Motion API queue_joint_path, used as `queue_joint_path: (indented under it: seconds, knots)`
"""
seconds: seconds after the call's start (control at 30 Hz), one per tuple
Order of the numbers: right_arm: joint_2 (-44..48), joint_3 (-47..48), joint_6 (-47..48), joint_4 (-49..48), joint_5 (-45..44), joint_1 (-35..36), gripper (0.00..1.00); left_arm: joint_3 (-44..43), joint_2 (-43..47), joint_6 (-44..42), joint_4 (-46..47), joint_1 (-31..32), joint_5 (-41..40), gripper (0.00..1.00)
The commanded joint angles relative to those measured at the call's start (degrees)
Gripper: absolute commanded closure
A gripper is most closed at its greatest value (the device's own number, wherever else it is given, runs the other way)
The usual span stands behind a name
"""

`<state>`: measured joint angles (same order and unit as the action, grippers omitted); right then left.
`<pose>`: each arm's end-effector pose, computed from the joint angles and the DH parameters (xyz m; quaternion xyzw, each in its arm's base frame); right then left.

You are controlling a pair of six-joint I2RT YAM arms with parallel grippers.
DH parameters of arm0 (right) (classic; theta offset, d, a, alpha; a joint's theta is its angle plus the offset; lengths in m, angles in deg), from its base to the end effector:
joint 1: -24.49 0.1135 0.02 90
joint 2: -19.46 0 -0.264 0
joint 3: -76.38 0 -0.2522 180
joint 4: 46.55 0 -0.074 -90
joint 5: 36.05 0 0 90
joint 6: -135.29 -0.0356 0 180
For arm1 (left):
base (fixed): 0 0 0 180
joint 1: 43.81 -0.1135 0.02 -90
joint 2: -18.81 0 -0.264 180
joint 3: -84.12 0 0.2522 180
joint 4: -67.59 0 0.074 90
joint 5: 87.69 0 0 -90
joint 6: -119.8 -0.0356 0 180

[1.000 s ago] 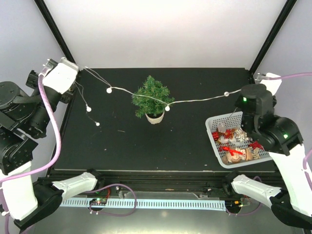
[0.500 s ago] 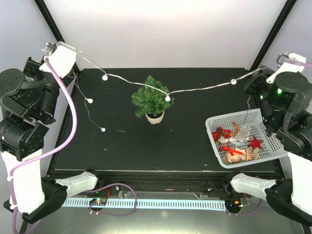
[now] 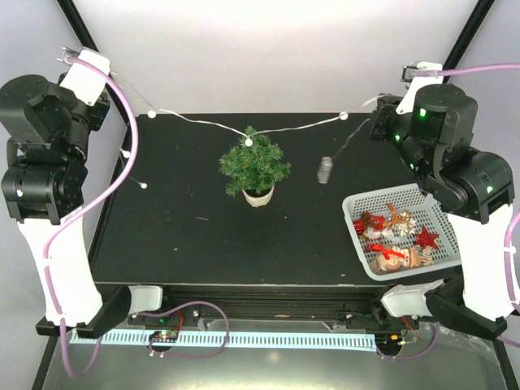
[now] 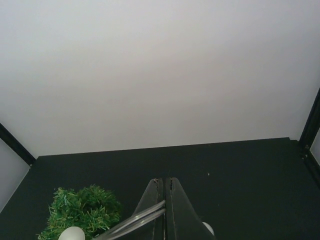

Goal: Decorate the small christmas tree

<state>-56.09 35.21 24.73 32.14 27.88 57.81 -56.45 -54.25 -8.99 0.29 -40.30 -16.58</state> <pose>0.1504 0.0801 0.5663 0.0497 0.7854 0.1075 0.6075 0.1477 0.0025 0.5995 0.1428 0.6913 0.3221 0.6308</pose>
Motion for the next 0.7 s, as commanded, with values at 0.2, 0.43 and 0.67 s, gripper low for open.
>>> queue_joint_path:
  seconds: [0.2,0.43,0.67]
  knots:
    - [-7.0,1.5,0.3,-4.7,3.4,-0.1,0.99,-6.9,-7.2,9.1,-11.6,-14.7,18.2,0.99]
    - [-10.8,1.3,-0.7,-6.2,4.4,-0.1,0.99,-7.2,-9.2,12.3,-13.9,-20.1,25.8,0.98]
    - [-13.5,0.4,-1.6,-7.4,5.6,-0.1,0.99,-9.9,-13.3,16.6,-16.7,-27.8,35.7,0.98]
